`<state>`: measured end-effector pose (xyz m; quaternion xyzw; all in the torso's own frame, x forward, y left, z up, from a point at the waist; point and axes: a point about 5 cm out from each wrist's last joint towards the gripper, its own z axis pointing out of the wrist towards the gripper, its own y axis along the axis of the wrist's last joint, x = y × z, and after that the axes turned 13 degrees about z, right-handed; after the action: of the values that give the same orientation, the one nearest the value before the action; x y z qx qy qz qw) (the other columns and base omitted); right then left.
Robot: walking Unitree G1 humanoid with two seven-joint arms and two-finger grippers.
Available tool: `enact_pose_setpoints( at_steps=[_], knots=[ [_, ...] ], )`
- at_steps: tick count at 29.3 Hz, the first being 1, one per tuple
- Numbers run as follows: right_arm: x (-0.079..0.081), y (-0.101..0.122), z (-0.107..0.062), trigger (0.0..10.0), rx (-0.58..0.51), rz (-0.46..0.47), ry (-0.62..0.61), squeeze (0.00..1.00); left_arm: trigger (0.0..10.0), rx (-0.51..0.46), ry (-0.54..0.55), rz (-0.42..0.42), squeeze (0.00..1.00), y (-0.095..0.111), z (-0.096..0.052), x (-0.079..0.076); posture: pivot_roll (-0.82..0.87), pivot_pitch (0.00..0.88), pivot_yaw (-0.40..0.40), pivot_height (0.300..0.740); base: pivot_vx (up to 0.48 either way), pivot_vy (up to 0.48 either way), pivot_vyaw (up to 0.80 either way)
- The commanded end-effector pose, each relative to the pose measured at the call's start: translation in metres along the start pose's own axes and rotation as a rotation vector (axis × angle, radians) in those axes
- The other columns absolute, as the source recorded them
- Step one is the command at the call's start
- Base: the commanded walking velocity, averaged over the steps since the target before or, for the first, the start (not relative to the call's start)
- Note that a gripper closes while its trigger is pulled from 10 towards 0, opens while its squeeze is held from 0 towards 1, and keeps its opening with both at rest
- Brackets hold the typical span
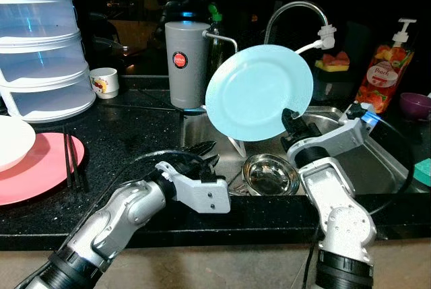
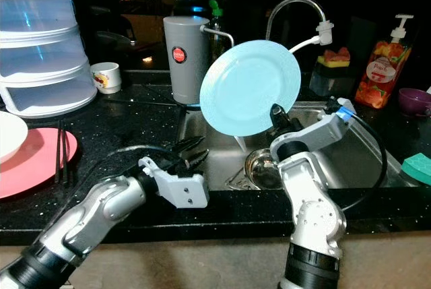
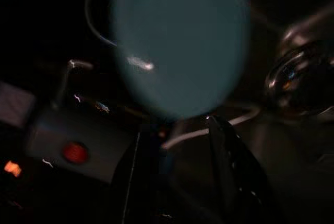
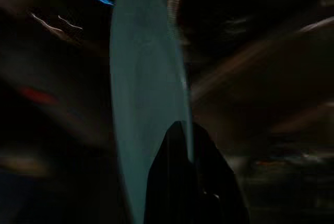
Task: Kitchen organization
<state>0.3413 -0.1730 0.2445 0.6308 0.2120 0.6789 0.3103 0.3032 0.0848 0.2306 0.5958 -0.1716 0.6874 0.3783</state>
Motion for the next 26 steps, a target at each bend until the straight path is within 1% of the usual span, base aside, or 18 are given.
enact_pose_setpoints(
  at_steps=[1,2,3,4,5,6,7,9,10,13,14,15,16,17,18,19,23,26],
  knots=[
    [-0.01,-0.01,0.001,10.0,0.011,-0.091,-0.063,0.0,10.0,0.061,0.014,-0.065,0.0,-0.008,-0.003,0.003,0.05,0.026,-0.047,0.74,0.0,0.0,0.0],
    [-0.015,-0.013,0.005,10.0,0.022,-0.209,-0.078,0.0,10.0,0.145,0.059,-0.129,0.0,-0.017,-0.002,0.004,0.05,0.026,-0.047,0.74,0.0,0.0,0.0],
    [-0.015,-0.013,0.005,10.0,0.022,-0.209,-0.078,0.0,10.0,0.145,0.059,-0.129,0.0,-0.017,-0.002,0.004,0.05,0.026,-0.047,0.74,0.0,0.0,0.0],
    [-0.02,-0.016,0.009,10.0,0.042,-0.326,-0.094,0.0,10.0,0.227,0.107,-0.21,0.0,-0.025,-0.001,0.006,0.06,0.025,-0.05,0.74,0.0,0.0,0.0],
    [-0.02,-0.016,0.009,10.0,0.042,-0.326,-0.094,0.0,10.0,0.227,0.107,-0.21,0.0,-0.025,-0.001,0.006,0.06,0.025,-0.05,0.74,0.0,0.0,0.0],
    [-0.025,-0.017,0.012,10.0,0.057,-0.402,-0.114,0.0,10.0,0.301,0.166,-0.329,0.0,-0.031,0.0,0.009,0.06,0.027,-0.059,0.74,0.0,0.0,0.0],
    [-0.025,-0.017,0.012,10.0,0.057,-0.402,-0.114,0.0,10.0,0.301,0.166,-0.329,0.0,-0.031,0.0,0.009,0.06,0.027,-0.059,0.74,0.0,0.0,0.0],
    [-0.033,-0.017,0.018,10.0,0.092,-0.463,-0.135,0.0,10.0,0.417,0.261,-0.635,0.0,-0.042,0.004,0.018,0.08,0.031,-0.067,0.74,0.0,0.0,0.0],
    [-0.036,-0.016,0.02,10.0,0.101,-0.483,-0.138,0.0,10.0,0.453,0.262,-0.766,0.0,-0.046,0.006,0.02,0.08,0.033,-0.069,0.74,0.0,0.0,0.0],
    [-0.04,-0.016,0.023,10.0,0.126,-0.534,-0.116,0.0,10.0,0.51,0.126,-1.088,0.0,-0.053,0.023,0.014,0.09,0.062,-0.063,0.74,0.0,0.0,0.0],
    [-0.04,-0.016,0.023,10.0,0.126,-0.534,-0.116,0.0,10.0,0.51,0.126,-1.088,0.0,-0.053,0.023,0.014,0.09,0.062,-0.063,0.74,0.0,0.0,0.0],
    [-0.04,-0.017,0.024,10.0,0.13,-0.543,-0.108,0.0,10.0,0.517,0.088,-1.153,0.0,-0.053,0.029,0.013,0.1,0.07,-0.057,0.74,0.0,0.0,0.0],
    [-0.04,-0.017,0.024,10.0,0.13,-0.543,-0.108,0.0,10.0,0.517,0.088,-1.153,0.0,-0.053,0.029,0.013,0.1,0.07,-0.057,0.74,0.0,0.0,0.0],
    [-0.039,-0.018,0.025,10.0,0.129,-0.554,-0.101,0.0,10.0,0.529,0.058,-1.213,0.0,-0.054,0.036,0.011,0.09,0.079,-0.046,0.74,0.0,0.0,0.0],
    [-0.037,-0.019,0.026,10.0,0.131,-0.558,-0.09,0.0,10.0,0.541,0.017,-1.23,0.0,-0.056,0.045,0.008,0.08,0.097,-0.027,0.74,0.0,0.0,0.0],
    [-0.037,-0.019,0.026,10.0,0.131,-0.558,-0.09,0.0,10.0,0.541,0.017,-1.23,0.0,-0.056,0.045,0.008,0.08,0.097,-0.027,0.74,0.0,0.0,0.0],
    [-0.034,-0.023,0.031,10.0,0.158,-0.494,-0.075,0.0,10.0,0.535,-0.104,-1.292,0.0,-0.049,0.075,0.008,0.07,0.125,0.011,0.74,0.0,0.0,0.0],
    [-0.038,-0.02,0.034,10.0,0.163,-0.452,-0.104,0.0,10.0,0.489,-0.17,-1.267,0.0,-0.041,0.09,0.013,0.06,0.142,0.031,0.74,0.0,0.0,0.0]
  ],
)
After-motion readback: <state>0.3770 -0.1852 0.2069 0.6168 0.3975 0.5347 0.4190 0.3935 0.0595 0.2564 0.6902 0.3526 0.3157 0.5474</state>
